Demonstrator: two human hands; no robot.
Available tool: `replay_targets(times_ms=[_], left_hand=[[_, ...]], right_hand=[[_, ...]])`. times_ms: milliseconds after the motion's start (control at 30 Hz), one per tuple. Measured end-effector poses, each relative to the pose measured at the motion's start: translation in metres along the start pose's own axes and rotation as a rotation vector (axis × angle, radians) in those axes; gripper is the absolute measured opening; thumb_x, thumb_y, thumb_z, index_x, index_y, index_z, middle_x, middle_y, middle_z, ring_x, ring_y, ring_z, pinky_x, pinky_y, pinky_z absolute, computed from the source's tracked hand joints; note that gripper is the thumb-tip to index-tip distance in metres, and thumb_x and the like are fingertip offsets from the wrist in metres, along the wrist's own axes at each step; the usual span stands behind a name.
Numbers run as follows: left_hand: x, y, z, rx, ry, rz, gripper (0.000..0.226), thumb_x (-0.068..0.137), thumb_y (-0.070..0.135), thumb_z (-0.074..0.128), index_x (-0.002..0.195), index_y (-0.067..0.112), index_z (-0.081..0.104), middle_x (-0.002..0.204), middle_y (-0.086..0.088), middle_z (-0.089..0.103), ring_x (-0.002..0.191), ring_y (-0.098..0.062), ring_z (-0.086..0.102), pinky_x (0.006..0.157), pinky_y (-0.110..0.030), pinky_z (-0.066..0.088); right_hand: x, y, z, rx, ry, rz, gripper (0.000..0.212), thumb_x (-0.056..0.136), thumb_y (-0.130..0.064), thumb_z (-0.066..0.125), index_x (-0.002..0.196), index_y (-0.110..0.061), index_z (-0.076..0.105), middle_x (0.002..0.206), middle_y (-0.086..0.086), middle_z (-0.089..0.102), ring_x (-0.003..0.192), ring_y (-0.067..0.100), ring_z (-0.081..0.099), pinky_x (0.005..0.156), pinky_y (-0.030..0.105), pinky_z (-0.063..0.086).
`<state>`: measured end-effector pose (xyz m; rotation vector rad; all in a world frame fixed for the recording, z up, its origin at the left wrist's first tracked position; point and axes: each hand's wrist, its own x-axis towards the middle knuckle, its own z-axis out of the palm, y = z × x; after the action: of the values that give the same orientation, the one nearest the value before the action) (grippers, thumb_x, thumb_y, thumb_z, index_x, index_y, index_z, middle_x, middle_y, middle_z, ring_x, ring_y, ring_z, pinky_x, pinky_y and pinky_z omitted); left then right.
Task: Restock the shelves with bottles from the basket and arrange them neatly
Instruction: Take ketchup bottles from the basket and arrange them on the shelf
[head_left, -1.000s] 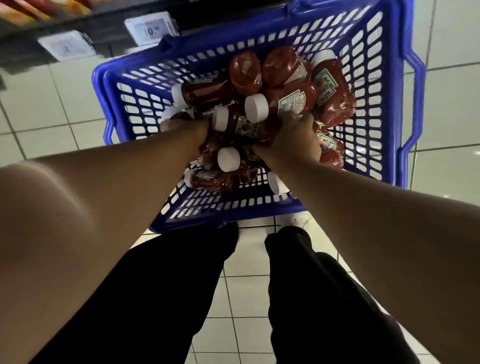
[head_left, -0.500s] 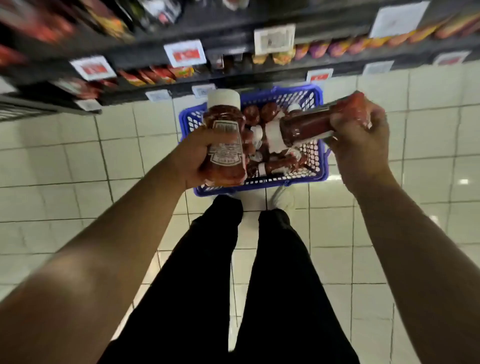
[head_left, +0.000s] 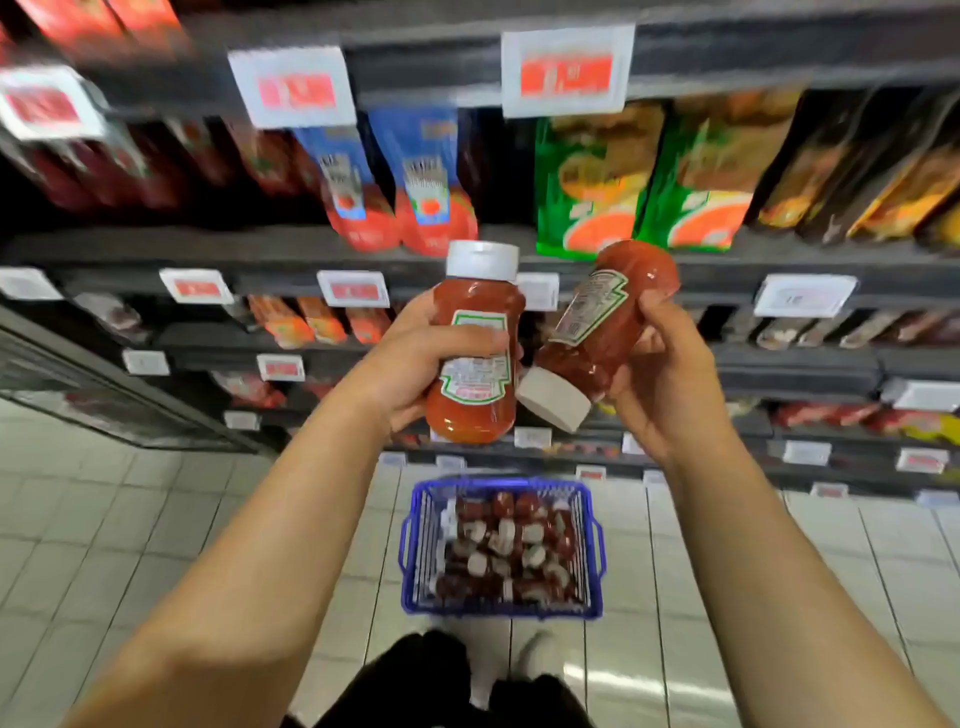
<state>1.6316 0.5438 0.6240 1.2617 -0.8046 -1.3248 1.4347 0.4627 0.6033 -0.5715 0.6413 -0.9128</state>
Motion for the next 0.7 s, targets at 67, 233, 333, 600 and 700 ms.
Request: replay_targets(times_ms=[67, 233, 333, 600, 700], left_hand=[[0.000, 0.033, -0.002, 0.015, -0.003, 0.082, 0.037, 0.067, 0.006, 0.077, 0.104, 0.009, 0.074, 0.089, -0.019, 0.072, 0.078, -0.033, 0.070, 0.076, -0.041, 0.057], [0.006, 0.109, -0.015, 0.113, -0.028, 0.252, 0.049, 0.063, 0.019, 0.081, 0.108, 0.003, 0.071, 0.100, -0.027, 0.069, 0.087, -0.038, 0.069, 0.080, -0.048, 0.058], [0.016, 0.153, -0.033, 0.094, -0.049, 0.330, 0.034, 0.065, 0.022, 0.080, 0.098, 0.012, 0.077, 0.091, -0.019, 0.074, 0.083, -0.033, 0.073, 0.079, -0.046, 0.060], [0.068, 0.247, -0.076, 0.221, -0.065, 0.490, 0.026, 0.072, 0.009, 0.075, 0.096, 0.018, 0.077, 0.094, -0.013, 0.075, 0.089, -0.030, 0.071, 0.086, -0.044, 0.057], [0.092, 0.258, -0.096, 0.237, -0.061, 0.452, 0.026, 0.070, 0.014, 0.079, 0.095, 0.015, 0.079, 0.098, -0.014, 0.077, 0.092, -0.029, 0.072, 0.095, -0.047, 0.056]], right_hand=[[0.002, -0.020, 0.028, 0.009, -0.030, -0.022, 0.070, 0.086, -0.033, 0.063, 0.143, 0.005, 0.048, 0.128, 0.025, 0.060, 0.114, 0.035, 0.059, 0.096, 0.048, 0.055], [0.007, -0.057, 0.086, -0.005, -0.135, 0.026, 0.064, 0.088, -0.049, 0.058, 0.128, 0.001, 0.065, 0.115, 0.024, 0.070, 0.092, 0.030, 0.073, 0.071, 0.041, 0.062], [0.012, -0.070, 0.112, -0.009, -0.231, 0.087, 0.060, 0.095, -0.055, 0.048, 0.113, -0.005, 0.076, 0.118, 0.021, 0.072, 0.093, 0.036, 0.074, 0.070, 0.052, 0.061], [0.028, -0.083, 0.173, -0.192, -0.275, -0.064, 0.058, 0.082, -0.044, 0.071, 0.122, -0.002, 0.065, 0.118, 0.016, 0.068, 0.081, 0.028, 0.068, 0.062, 0.043, 0.056], [0.040, -0.087, 0.183, -0.249, -0.230, -0.205, 0.049, 0.082, -0.027, 0.072, 0.121, 0.000, 0.061, 0.117, 0.019, 0.067, 0.082, 0.028, 0.067, 0.062, 0.044, 0.056]])
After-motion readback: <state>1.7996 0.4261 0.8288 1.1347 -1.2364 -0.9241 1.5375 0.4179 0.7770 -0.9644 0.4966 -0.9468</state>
